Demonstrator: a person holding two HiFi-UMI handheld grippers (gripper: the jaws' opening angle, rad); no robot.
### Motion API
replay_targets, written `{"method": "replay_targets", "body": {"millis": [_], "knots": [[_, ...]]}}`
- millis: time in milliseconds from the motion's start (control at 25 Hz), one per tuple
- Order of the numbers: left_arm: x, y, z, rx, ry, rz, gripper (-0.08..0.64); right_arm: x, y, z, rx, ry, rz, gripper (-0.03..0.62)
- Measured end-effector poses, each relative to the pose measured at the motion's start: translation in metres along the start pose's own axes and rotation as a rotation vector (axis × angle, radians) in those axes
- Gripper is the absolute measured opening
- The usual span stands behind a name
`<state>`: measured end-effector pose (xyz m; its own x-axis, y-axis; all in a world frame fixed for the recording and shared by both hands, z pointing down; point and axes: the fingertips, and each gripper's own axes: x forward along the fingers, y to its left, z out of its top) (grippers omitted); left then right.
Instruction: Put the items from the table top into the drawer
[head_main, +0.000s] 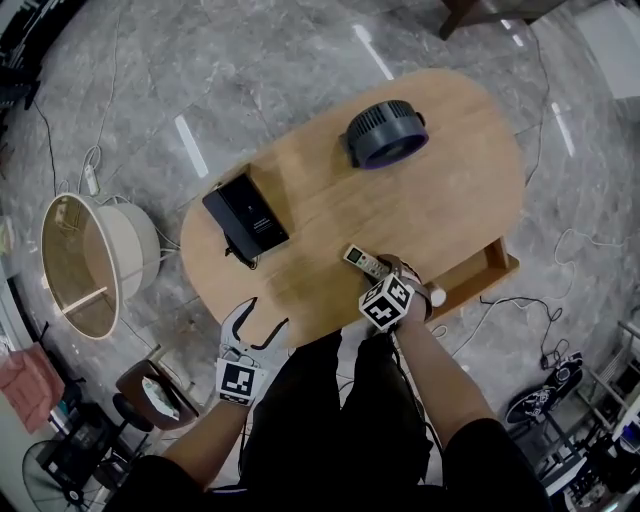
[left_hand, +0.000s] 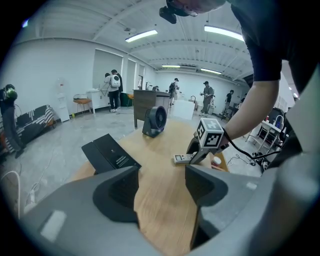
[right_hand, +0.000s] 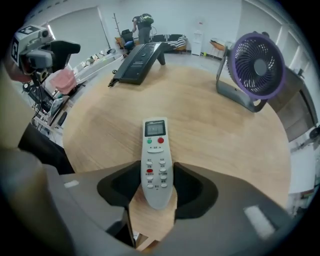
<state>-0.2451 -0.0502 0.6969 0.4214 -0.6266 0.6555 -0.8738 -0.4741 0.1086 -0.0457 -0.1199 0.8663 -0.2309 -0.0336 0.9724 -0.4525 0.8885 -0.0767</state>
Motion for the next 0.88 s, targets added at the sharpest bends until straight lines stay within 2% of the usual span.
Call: {"method": "replay_targets", "body": {"millis": [240, 680, 880], "knots": [[0.008, -0.015, 0.008, 0.012, -0.006, -0.035, 0.302, -0.007, -0.005, 0.000, -0.017, -0.029, -0.034, 0.230], [0.018, -0.035, 0.008, 0.045, 0.020, -0.065, 0.302, -0.047, -0.038, -0.007, 0.130, -0.149, -0.102, 0.230], [0.022, -0.049, 0.014, 0.054, 0.027, -0.083, 0.302, -0.073, -0.055, -0.031, 0.262, -0.202, -0.135, 0.230]]}}
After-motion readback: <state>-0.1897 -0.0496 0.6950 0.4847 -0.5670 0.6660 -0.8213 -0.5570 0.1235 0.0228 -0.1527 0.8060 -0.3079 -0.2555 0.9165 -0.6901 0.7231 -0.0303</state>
